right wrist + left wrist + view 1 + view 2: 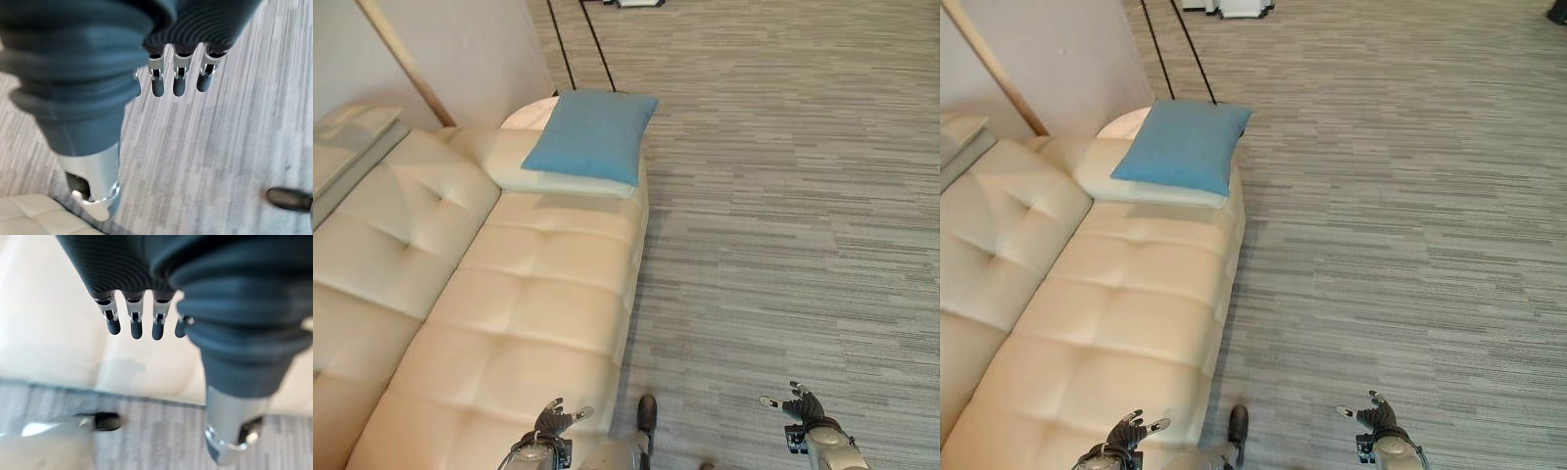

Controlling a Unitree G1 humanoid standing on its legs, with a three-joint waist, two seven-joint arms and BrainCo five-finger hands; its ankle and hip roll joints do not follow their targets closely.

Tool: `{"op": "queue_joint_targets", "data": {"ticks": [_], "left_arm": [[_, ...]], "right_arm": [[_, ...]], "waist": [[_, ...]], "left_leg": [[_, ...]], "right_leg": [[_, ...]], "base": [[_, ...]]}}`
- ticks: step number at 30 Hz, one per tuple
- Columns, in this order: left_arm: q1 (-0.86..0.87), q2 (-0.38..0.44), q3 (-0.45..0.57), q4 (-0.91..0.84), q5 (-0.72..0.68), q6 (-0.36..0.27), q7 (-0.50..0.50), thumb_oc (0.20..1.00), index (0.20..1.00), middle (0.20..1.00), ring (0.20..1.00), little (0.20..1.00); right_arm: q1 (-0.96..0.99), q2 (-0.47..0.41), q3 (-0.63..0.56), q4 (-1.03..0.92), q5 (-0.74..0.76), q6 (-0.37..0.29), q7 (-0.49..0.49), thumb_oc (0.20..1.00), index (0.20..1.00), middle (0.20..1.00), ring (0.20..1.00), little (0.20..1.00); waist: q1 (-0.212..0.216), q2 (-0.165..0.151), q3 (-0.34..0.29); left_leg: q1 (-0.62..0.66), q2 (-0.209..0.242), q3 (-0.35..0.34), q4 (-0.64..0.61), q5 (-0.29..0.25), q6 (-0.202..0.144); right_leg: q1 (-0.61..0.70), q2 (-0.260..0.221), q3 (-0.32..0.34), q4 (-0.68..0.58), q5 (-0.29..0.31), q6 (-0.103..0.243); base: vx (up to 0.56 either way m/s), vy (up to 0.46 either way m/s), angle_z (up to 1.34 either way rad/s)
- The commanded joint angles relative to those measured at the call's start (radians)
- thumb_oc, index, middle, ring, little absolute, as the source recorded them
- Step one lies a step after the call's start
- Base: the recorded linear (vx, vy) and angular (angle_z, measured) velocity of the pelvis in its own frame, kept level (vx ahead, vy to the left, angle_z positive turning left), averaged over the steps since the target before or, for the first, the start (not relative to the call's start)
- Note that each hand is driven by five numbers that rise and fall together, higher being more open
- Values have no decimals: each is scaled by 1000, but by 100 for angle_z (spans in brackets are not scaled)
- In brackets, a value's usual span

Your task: Pick up all the scattered cushions and arrange them neatly on the sofa.

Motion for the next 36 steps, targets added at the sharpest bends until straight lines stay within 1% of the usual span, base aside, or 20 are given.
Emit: {"op": "queue_joint_targets", "data": {"ticks": [1, 4, 5, 6, 7, 8, 10, 12, 15, 17, 18, 19, 21, 22, 26, 28, 29, 32, 34, 36], "left_arm": [[-59, 23, 25, -20, 35, -22, 13, 1000, 1000, 1000, 1000, 1000], [-80, 33, 15, -31, 36, -24, 16, 1000, 1000, 1000, 1000, 1000], [-104, 35, 16, -33, 30, -26, 15, 1000, 1000, 1000, 1000, 1000], [-108, 36, 18, -29, 31, -27, 16, 1000, 1000, 1000, 1000, 1000], [-118, 34, 22, -15, 34, -29, 17, 1000, 1000, 1000, 1000, 1000], [-119, 34, 22, -14, 34, -29, 17, 1000, 1000, 1000, 1000, 1000], [-120, 34, 31, -5, 49, -27, 17, 1000, 1000, 1000, 1000, 1000], [-123, 33, 42, -1, 47, -28, 12, 1000, 1000, 1000, 1000, 1000], [-116, 24, 48, 15, 44, -26, 6, 1000, 1000, 1000, 1000, 1000], [-101, -5, 59, 21, -10, -29, 5, 1000, 1000, 1000, 1000, 1000], [-105, -16, 62, 30, -33, -27, -1, 1000, 1000, 1000, 1000, 1000], [-107, -17, 55, 40, -28, -26, -5, 1000, 1000, 1000, 1000, 1000], [-108, -13, 54, 62, -24, -16, -6, 1000, 1000, 1000, 1000, 1000], [-102, -16, 55, 71, -31, -14, -9, 1000, 1000, 1000, 1000, 1000], [-92, -14, 74, 100, -46, -11, -5, 1000, 1000, 1000, 1000, 1000], [-87, -14, 81, 119, -38, -8, -3, 1000, 1000, 1000, 1000, 1000], [-86, -14, 84, 129, -33, -7, 0, 1000, 1000, 1000, 1000, 1000], [-80, -14, 104, 184, -26, -1, 2, 1000, 1000, 1000, 1000, 1000], [-69, -14, 122, 215, -29, 4, 4, 1000, 1000, 1000, 1000, 1000], [-39, -14, 147, 242, -37, 6, 1, 1000, 1000, 1000, 1000, 1000]], "right_arm": [[-46, -24, 13, -40, -11, -36, -1, 1000, 1000, 1000, 1000, 1000], [-52, -20, 5, -26, -7, -34, -9, 1000, 1000, 1000, 1000, 1000], [-57, -22, -3, -25, -4, -31, -11, 1000, 1000, 1000, 1000, 1000], [-59, -21, -5, -24, 0, -31, -12, 1000, 1000, 1000, 1000, 1000], [-60, -20, -10, -13, 2, -33, -17, 1000, 1000, 1000, 1000, 1000], [-60, -20, -10, -13, 2, -33, -17, 1000, 1000, 1000, 1000, 1000], [-52, -15, -13, -1, -6, -27, -18, 1000, 1000, 1000, 1000, 1000], [-42, -14, -24, 6, -14, -21, -18, 1000, 1000, 1000, 1000, 1000], [-23, -12, -39, 15, -11, -19, -18, 1000, 1000, 1000, 1000, 1000], [-11, -22, -34, 38, -6, -26, -13, 1000, 1000, 1000, 1000, 1000], [-13, -27, -35, 42, 1, -30, -15, 1000, 1000, 1000, 1000, 1000], [-19, -40, -23, 47, 8, -33, -6, 1000, 1000, 1000, 1000, 1000], [-21, -50, -20, 31, 10, -33, 0, 1000, 1000, 1000, 1000, 1000], [-21, -57, -22, 37, 10, -29, 0, 1000, 1000, 1000, 1000, 1000], [-23, -55, -24, 47, 32, -26, -1, 1000, 1000, 1000, 1000, 1000], [-18, -50, -21, 39, 48, -29, 6, 1000, 1000, 1000, 1000, 1000], [-17, -51, -15, 45, 47, -30, 8, 1000, 1000, 1000, 1000, 1000], [-18, -57, -7, 60, 32, -26, 14, 1000, 1000, 1000, 1000, 1000], [-22, -55, -4, 72, 15, -20, 14, 1000, 1000, 1000, 1000, 1000], [-6, -39, -11, 83, 1, -18, 22, 1000, 1000, 1000, 1000, 1000]], "waist": [[6, -23, 26], [0, 0, 47], [-3, 18, 65], [-4, 19, 68], [-2, 15, 71], [0, 17, 72], [-3, 1, 65], [-11, -2, 56], [-14, -1, 37], [-24, 1, 14], [-21, 4, 11], [-15, -1, 17], [-1, -16, 26], [4, -28, 32], [15, -46, 28], [20, -38, 22], [22, -27, 22], [28, -16, 17], [33, -16, 11], [41, -37, -21]], "left_leg": [[38, 13, -8, 10, -123, -13], [106, 37, 27, -21, -141, -8], [145, 61, 59, -27, -166, -21], [159, 67, 72, -32, -172, -23], [195, 73, 101, -45, -192, -32], [195, 75, 102, -45, -192, -32], [228, 73, 126, -46, -211, -46], [261, 78, 138, -46, -232, -59], [299, 85, 127, -46, -253, -67], [298, 130, 129, 99, -245, -94], [281, 142, 128, 176, -208, -109], [212, 149, 106, 383, -142, -124], [158, 149, 81, 518, -95, -122], [105, 135, 80, 540, -134, -110], [19, 104, 102, 366, -211, -86], [15, 93, 95, 178, -166, -90], [1, 94, 81, 78, -92, -104], [-41, 89, 49, -46, -45, -127], [-46, 91, 63, -46, -18, -138], [-17, 76, 61, -32, -22, -98]], "right_leg": [[20, -1, -75, -16, 208, 14], [-74, -21, -117, 23, 207, 0], [-91, -17, -167, -109, 169, -16], [-102, -14, -176, -157, 176, -14], [-113, 2, -198, -332, 224, -4], [-108, 5, -197, -341, 229, -5], [-113, 16, -215, -507, 300, 20], [-121, 25, -223, -585, 333, 36], [-95, 28, -224, -577, 332, 31], [-44, 49, -231, -549, 317, -9], [-20, 58, -241, -544, 297, -24], [34, 75, -237, -555, 270, -56], [84, 90, -226, -555, 236, -85], [109, 79, -219, -563, 225, -89], [155, 59, -220, -565, 198, -73], [188, 65, -223, -566, 180, -69], [203, 78, -226, -571, 172, -71], [261, 94, -222, -578, 144, -72], [286, 96, -207, -574, 132, -71], [323, 65, -202, -552, 97, -49]], "base": [[260, 119, -68], [211, 60, -34], [359, 16, -45], [418, -58, -54], [239, -66, -67], [324, -118, -85], [305, -123, -56], [412, -181, -17], [420, -187, 0], [663, -368, 32], [558, -387, 52], [510, -382, 37], [491, -354, -22], [405, -244, -33], [303, -78, -23], [354, 4, -25], [232, 6, -24], [424, 39, -27], [623, 127, -31], [692, 222, 42]]}}
